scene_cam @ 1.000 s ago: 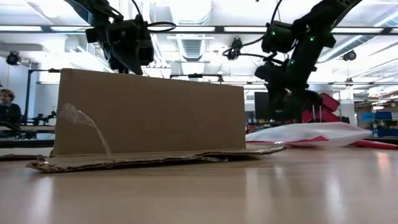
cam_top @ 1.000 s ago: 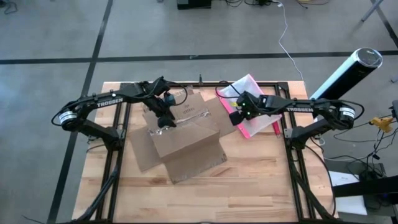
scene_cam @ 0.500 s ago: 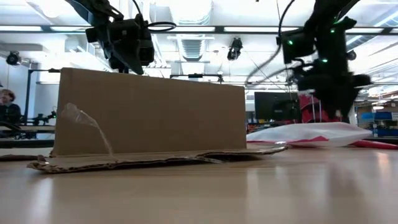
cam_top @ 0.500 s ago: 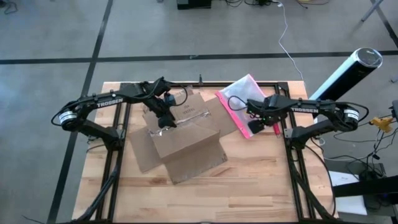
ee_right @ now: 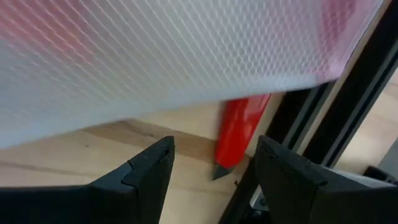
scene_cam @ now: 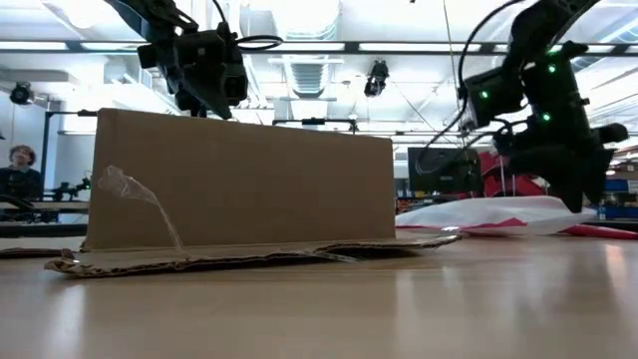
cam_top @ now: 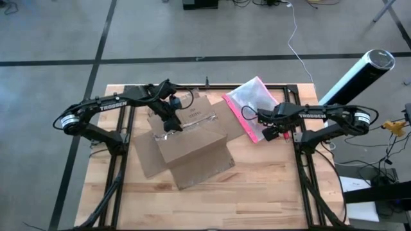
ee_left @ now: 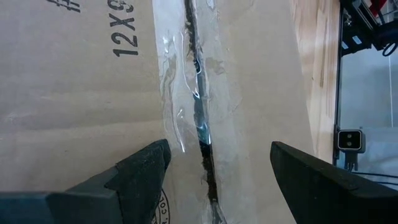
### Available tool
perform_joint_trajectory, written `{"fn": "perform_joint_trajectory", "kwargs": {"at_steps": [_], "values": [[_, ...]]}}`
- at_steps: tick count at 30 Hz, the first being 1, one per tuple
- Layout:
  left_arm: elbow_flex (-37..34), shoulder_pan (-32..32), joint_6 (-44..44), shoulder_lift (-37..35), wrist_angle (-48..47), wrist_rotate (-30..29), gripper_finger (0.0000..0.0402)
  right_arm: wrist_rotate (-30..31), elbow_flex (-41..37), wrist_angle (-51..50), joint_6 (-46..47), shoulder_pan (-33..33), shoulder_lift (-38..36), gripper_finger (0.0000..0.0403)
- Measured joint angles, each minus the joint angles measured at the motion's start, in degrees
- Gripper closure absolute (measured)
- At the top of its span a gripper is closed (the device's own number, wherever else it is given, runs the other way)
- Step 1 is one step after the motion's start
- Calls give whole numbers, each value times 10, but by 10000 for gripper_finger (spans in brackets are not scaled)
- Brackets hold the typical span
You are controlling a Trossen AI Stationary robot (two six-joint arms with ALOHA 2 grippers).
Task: Unpack boxes
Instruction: Break down the cardboard box
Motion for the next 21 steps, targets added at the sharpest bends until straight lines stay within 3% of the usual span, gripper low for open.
{"fn": "perform_joint_trajectory", "kwargs": {"at_steps": [8, 15, 21], "values": [[0, -1, -2, 0, 1, 0, 125, -16, -62, 60, 36, 0, 3, 197], [0, -2, -14, 0, 4, 0, 125, 53, -79, 83, 101, -5, 3, 161], [0, -2, -15, 0, 4, 21, 125, 49, -101, 104, 97, -24, 0, 136]]}}
